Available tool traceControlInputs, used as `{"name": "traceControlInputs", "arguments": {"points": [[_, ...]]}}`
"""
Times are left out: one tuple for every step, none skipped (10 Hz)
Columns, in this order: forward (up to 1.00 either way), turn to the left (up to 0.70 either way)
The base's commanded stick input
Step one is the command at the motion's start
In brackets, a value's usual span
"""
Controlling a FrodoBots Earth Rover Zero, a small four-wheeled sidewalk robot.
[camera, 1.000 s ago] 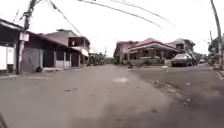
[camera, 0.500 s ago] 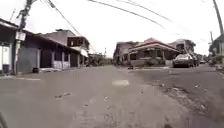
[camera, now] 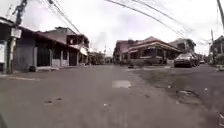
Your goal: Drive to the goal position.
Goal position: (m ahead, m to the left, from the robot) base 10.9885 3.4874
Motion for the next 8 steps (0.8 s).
{"name": "traceControlInputs", "arguments": {"points": [[0.7, 0.0], [0.7, 0.0], [0.7, 0.0], [0.7, 0.0], [0.7, 0.0], [0.7, 0.0], [0.7, 0.0], [0.7, 0.0]]}}
